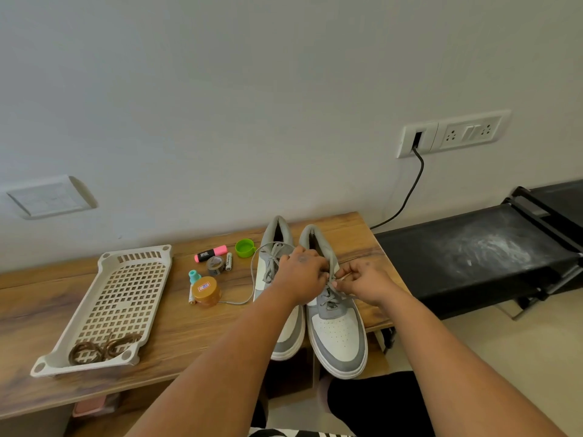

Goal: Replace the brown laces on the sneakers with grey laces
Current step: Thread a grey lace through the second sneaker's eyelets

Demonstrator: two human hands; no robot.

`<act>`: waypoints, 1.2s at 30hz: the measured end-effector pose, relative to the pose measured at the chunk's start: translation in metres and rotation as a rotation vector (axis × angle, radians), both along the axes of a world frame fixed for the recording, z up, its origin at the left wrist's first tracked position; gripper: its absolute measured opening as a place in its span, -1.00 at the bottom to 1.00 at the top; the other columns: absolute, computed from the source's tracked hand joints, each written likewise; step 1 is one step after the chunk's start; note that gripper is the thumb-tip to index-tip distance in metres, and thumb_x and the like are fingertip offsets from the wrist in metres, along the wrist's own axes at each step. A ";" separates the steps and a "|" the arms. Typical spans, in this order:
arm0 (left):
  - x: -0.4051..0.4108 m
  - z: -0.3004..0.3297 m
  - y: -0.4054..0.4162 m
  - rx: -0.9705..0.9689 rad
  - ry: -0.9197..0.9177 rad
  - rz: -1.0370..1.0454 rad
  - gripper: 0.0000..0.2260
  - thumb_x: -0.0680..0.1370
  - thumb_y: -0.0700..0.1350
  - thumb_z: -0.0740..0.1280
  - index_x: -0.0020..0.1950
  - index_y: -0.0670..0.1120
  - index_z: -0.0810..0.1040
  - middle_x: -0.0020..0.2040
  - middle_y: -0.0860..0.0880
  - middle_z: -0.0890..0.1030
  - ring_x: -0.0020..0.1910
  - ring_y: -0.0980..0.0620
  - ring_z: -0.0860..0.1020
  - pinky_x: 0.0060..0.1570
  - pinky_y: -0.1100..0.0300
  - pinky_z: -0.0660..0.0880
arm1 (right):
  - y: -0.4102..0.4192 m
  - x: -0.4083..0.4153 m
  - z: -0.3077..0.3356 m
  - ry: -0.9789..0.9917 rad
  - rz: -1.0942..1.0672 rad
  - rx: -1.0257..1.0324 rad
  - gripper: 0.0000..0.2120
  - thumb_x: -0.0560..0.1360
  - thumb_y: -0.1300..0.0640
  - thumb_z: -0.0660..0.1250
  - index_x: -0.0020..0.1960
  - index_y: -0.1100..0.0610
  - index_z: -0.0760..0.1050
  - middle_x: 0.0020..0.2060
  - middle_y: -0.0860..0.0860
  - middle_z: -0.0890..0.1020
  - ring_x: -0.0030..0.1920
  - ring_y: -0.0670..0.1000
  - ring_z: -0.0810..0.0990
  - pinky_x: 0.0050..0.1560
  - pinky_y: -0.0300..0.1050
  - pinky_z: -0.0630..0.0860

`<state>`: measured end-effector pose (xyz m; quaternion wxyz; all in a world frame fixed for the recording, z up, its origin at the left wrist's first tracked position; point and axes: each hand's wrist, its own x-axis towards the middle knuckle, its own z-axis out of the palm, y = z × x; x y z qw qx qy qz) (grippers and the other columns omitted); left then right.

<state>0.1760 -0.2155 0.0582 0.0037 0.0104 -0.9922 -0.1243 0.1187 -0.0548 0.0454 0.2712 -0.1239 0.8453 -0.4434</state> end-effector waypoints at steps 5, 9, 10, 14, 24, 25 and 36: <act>-0.004 -0.001 0.008 -0.080 -0.064 0.005 -0.73 0.65 -0.01 0.13 0.24 -0.04 0.51 0.23 -0.04 0.47 0.26 -0.10 0.30 0.17 -0.04 0.27 | -0.001 0.001 -0.005 -0.073 -0.035 -0.057 -0.87 0.43 0.19 0.50 -0.10 0.07 0.57 -0.11 0.06 0.67 -0.08 0.00 0.62 -0.14 -0.16 0.53; -0.008 0.000 0.005 -0.035 -0.188 -0.007 -0.72 0.65 0.02 0.13 0.30 0.00 0.49 0.30 -0.04 0.39 0.31 -0.11 0.24 0.28 -0.12 0.23 | 0.000 0.004 -0.001 -0.210 -0.063 -0.165 -0.93 0.54 0.11 0.39 -0.10 0.09 0.55 -0.18 0.05 0.63 -0.20 -0.05 0.56 -0.24 -0.20 0.46; -0.009 0.000 0.004 -0.016 -0.200 -0.004 -0.73 0.65 0.02 0.15 0.29 0.02 0.49 0.30 -0.03 0.39 0.32 -0.10 0.24 0.30 -0.13 0.23 | 0.001 0.004 0.000 -0.223 -0.060 -0.170 -0.91 0.57 0.11 0.36 -0.10 0.08 0.54 -0.18 0.05 0.62 -0.20 -0.06 0.54 -0.21 -0.17 0.45; -0.011 -0.002 0.005 0.034 -0.156 0.028 -0.77 0.63 0.02 0.21 0.22 0.02 0.54 0.26 -0.02 0.43 0.29 -0.09 0.26 0.28 -0.08 0.24 | -0.001 0.004 0.003 -0.258 -0.052 -0.172 -0.82 0.64 0.07 0.23 -0.09 0.10 0.52 -0.19 0.05 0.59 -0.19 -0.03 0.51 -0.20 -0.17 0.42; -0.010 -0.007 0.003 0.056 -0.125 -0.036 -0.76 0.67 -0.05 0.12 0.21 -0.10 0.50 0.12 -0.11 0.48 0.14 -0.11 0.29 0.15 0.07 0.23 | 0.003 -0.002 -0.002 -0.230 -0.080 -0.192 -0.79 0.46 0.23 0.47 0.08 0.20 0.58 -0.03 0.11 0.69 -0.05 0.00 0.65 -0.08 -0.13 0.58; -0.011 -0.007 0.003 0.055 -0.121 -0.041 -0.76 0.67 -0.05 0.11 0.19 -0.11 0.50 0.10 -0.11 0.48 0.11 -0.10 0.30 0.15 0.08 0.22 | 0.002 -0.001 -0.002 -0.225 -0.084 -0.192 -0.80 0.45 0.25 0.47 0.06 0.20 0.58 -0.05 0.10 0.69 -0.08 -0.02 0.64 -0.16 -0.18 0.56; -0.012 0.001 0.010 0.227 -0.048 0.043 -0.69 0.67 -0.13 0.07 -0.29 -0.08 0.26 -0.29 -0.03 0.33 -0.21 -0.02 0.31 -0.06 0.09 0.23 | -0.005 0.005 0.001 -0.279 -0.088 -0.063 -0.80 0.66 0.05 0.18 0.03 0.13 0.52 -0.12 0.08 0.59 -0.16 -0.01 0.53 -0.07 -0.07 0.51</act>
